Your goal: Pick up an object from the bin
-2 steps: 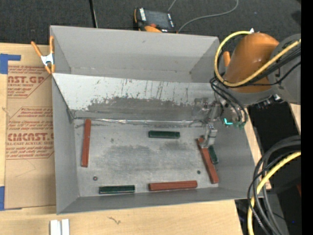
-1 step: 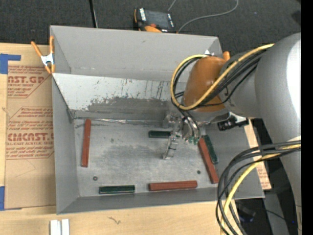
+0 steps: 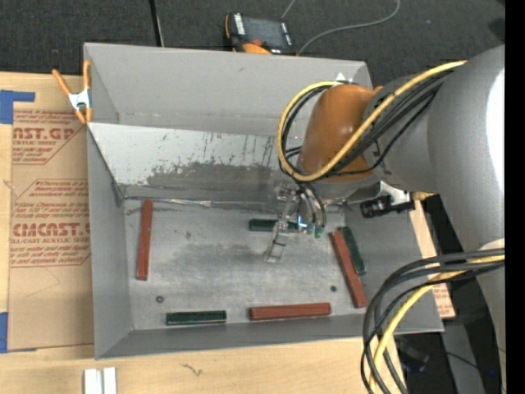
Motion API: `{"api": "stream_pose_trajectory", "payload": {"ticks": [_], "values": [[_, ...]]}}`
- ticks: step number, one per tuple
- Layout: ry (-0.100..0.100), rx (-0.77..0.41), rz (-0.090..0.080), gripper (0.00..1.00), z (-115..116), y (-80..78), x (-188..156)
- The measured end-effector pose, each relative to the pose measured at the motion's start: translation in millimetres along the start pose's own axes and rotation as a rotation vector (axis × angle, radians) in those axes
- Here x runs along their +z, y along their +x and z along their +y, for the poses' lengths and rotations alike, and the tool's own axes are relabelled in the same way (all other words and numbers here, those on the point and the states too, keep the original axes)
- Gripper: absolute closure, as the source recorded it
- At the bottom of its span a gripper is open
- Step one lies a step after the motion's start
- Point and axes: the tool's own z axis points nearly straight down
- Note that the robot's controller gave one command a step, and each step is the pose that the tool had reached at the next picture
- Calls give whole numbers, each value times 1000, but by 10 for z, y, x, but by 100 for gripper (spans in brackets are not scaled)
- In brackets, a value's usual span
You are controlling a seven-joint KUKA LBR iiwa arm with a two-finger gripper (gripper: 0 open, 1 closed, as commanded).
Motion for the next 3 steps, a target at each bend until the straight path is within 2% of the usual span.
{"api": "stream_pose_trajectory", "payload": {"ticks": [1,2,3], "values": [[1,63,1,0,-26,-72,-28],[3,159,4,0,-179,-124,328],[3,157,1,0,-174,-125,330]]}}
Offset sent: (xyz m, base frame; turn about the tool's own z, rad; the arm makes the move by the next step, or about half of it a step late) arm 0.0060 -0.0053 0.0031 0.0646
